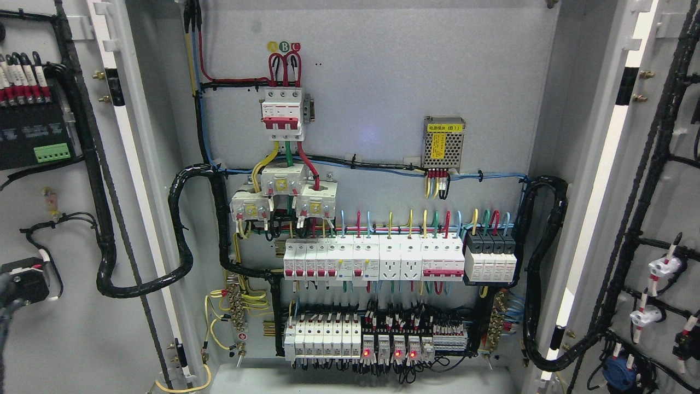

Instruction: Open door with both hands

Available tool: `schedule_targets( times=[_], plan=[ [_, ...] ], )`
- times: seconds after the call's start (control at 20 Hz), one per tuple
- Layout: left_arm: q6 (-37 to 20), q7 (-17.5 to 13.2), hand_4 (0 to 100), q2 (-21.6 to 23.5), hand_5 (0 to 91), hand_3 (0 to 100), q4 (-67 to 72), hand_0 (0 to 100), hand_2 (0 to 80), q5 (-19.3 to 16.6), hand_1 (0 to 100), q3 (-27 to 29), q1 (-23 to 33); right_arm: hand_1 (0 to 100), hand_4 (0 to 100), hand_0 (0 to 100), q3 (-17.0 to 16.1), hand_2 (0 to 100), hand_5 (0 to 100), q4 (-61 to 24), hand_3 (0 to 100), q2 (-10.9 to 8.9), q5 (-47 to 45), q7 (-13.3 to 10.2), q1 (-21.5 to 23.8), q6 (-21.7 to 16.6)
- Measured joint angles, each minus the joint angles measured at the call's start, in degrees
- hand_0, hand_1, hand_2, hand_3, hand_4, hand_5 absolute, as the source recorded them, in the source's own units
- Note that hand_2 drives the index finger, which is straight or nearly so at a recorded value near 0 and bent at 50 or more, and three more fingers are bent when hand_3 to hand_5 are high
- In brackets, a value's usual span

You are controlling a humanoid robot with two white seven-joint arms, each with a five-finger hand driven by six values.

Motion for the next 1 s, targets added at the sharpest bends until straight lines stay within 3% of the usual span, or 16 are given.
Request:
schedule_targets(
  times=[0.2, 0.45, 0.75, 1.0],
  plan=[
    [0.0, -0.2, 0, -4.2, 0.0, 0, -2.1, 0, 0.0, -9.3, 0, -7.2, 2.9, 0, 0, 0, 5.6, 0, 0, -1.1, 0, -0.48, 0.9, 0.4, 0.8, -0.1],
    [0.0, -0.4, 0, -10.8, 0.0, 0, 0.4, 0, 0.0, -19.6, 0, -14.5, 7.5, 0, 0, 0, 15.3, 0, 0, 3.1, 0, -1.01, 7.5, 0.6, 1.4, 0.2],
    [0.0, -0.3, 0, -18.6, 0.0, 0, 14.4, 0, 0.0, -24.5, 0, -18.5, 9.9, 0, 0, 0, 27.0, 0, 0, 19.1, 0, -0.02, 16.9, 0.8, -1.1, 0.3],
    [0.0, -0.2, 0, -24.0, 0.0, 0, 34.6, 0, 0.0, -24.8, 0, -17.1, 7.1, 0, 0, 0, 33.6, 0, 0, 38.0, 0, 3.62, 20.6, 1.0, -4.7, 0.3]
  ],
)
